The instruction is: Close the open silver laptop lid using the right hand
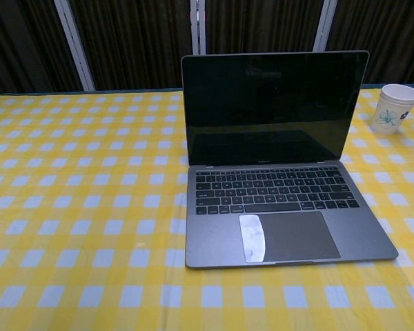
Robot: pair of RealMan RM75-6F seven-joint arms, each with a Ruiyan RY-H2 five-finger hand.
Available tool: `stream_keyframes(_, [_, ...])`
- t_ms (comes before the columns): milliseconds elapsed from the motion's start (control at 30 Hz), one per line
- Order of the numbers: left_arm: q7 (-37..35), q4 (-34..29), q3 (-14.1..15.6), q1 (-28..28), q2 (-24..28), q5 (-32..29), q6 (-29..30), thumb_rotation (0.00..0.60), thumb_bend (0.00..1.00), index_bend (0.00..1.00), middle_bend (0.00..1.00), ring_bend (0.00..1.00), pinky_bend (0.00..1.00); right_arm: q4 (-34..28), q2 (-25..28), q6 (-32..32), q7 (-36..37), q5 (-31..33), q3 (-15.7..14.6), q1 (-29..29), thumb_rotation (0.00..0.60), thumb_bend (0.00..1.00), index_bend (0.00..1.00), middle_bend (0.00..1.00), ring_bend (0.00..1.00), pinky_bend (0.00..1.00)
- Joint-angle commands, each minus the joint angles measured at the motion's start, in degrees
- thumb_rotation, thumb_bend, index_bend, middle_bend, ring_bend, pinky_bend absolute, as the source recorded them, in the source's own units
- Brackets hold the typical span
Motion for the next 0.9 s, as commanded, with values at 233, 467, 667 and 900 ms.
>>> stream_keyframes(233, [1.0,-0.1,0.1,0.1,0.1,-0.8,-0.5,0.6,0.0,0.0,0.0,0.0,0.0,-0.3,0.1,-1.5,0.7,0.0,-0.6,0.3,0.6,0.0,0.0,0.0,0.0,0.0])
stream_keyframes(467, [2.1,-0.9,-0.5,-0.5,0.0,-2.2,-1.9,0.6,0.0,0.0,0.0,0.0,0.0,-2.8,2.6,-9.8,2.4,3.4,2.3,5.6,0.6,0.03,0.0,0.0,0.0,0.0])
stream_keyframes(667, [3.2,-0.5,-1.0,-1.2,-0.2,-3.7,-3.5,0.6,0.0,0.0,0.0,0.0,0.0,-6.7,6.1,-18.3,-1.8,10.1,8.9,13.3,0.6,0.68,0.0,0.0,0.0,0.0])
stream_keyframes(900, [5.4,0.7,-1.7,-2.9,-1.4,-5.8,-6.5,0.6,0.0,0.0,0.0,0.0,0.0,-10.4,4.5,-29.1,-5.8,22.1,17.0,24.5,0.6,1.0,0.0,0.0,0.0,0.0])
